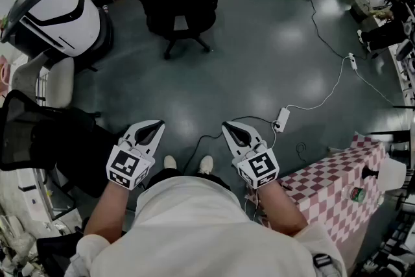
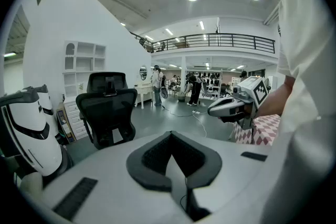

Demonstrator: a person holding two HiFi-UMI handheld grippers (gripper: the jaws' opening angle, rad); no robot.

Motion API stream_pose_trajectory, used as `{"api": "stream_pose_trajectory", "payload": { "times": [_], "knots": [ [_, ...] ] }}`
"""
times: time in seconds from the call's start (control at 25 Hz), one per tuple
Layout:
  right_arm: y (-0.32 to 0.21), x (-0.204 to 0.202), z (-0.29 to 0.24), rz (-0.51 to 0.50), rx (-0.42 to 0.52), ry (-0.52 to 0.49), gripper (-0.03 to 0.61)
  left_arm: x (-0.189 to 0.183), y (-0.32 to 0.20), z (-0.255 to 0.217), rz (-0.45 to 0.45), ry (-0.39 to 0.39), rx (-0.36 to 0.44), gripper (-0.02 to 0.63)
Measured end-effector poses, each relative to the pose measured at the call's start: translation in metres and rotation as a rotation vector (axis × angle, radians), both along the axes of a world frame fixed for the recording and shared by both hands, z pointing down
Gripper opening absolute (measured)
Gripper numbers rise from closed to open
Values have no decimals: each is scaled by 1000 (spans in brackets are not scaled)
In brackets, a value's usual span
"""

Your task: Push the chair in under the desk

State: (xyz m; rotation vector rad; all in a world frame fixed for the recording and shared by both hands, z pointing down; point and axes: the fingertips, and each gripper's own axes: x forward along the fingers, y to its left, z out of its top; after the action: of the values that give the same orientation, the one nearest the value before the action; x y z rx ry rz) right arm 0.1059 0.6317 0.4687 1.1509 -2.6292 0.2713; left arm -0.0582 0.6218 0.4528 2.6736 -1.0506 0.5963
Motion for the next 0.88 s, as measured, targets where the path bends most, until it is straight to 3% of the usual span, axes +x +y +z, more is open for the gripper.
{"api": "stream_pose_trajectory", "payload": {
  "times": [0.36,0.52,0.6,0.88],
  "knots": [
    [11,-48,-14,1,-1,8,3,-39,13,-22,5,64,36,-5],
    [10,-85,-27,-19,56,14,3,-71,20,-21,9,61,44,-2],
    [6,-106,-31,-42,74,45,42,-87,20,-23,18,53,58,104],
    [-10,-155,-32,-23,94,117,83,-144,10,-20,26,47,90,114]
  ]
}}
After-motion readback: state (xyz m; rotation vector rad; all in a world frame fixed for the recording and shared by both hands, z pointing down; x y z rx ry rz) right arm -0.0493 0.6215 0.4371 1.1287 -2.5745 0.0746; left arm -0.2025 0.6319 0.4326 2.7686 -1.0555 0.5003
